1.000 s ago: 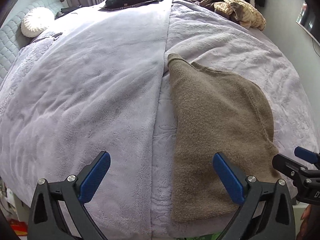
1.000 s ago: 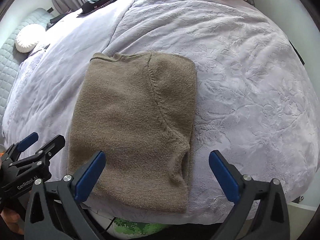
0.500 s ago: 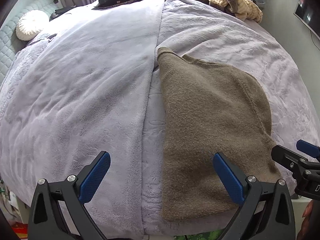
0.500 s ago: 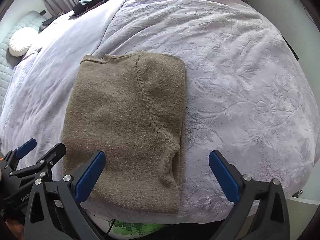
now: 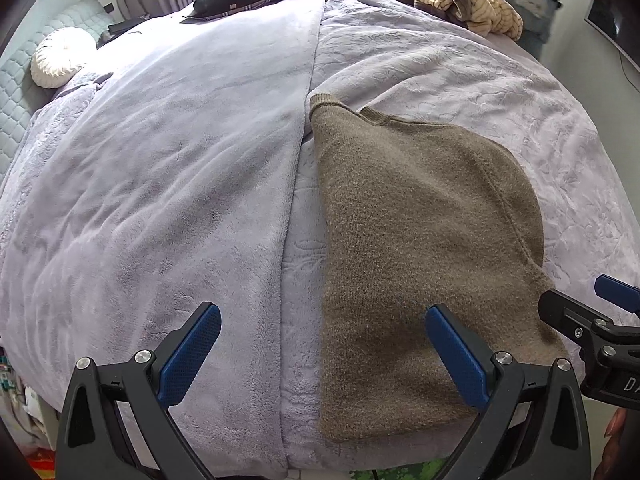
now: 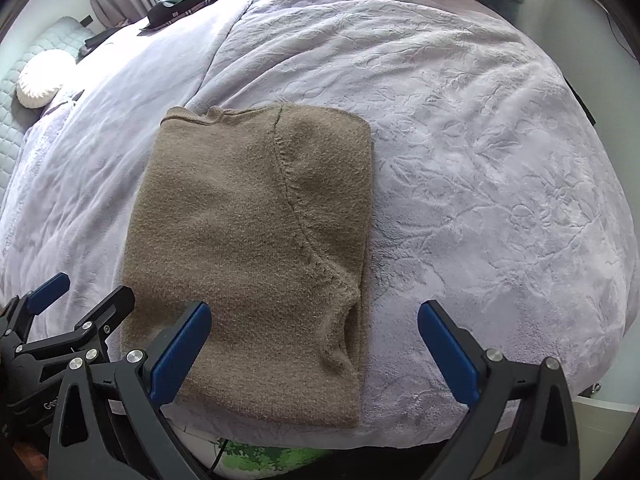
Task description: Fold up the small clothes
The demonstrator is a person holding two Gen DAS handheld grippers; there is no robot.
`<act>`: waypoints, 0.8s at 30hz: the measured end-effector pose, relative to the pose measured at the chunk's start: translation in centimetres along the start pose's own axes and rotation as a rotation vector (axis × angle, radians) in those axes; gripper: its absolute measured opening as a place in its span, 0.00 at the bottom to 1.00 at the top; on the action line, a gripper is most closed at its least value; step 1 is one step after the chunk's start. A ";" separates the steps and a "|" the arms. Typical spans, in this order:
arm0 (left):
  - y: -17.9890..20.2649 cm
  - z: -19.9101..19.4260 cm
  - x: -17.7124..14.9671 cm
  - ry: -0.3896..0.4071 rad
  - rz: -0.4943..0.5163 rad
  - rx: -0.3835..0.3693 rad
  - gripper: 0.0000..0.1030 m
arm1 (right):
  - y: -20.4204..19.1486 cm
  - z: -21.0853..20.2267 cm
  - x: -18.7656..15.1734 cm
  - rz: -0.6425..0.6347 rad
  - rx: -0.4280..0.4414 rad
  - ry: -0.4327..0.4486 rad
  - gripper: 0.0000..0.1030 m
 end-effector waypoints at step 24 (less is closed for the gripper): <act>0.3 0.0 0.0 0.002 0.011 0.011 1.00 | 0.0 -0.2 0.2 -0.017 -0.056 0.029 1.00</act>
Point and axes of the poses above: each gripper's, at about its wrist camera, not at the fingertips, and z roughly the way its jaws point, y to its right, x to its top, the point moved 9 cm from there along z, roughly the way its jaws point, and after that the axes turned 11 degrees about -x, right-handed, at the moved point
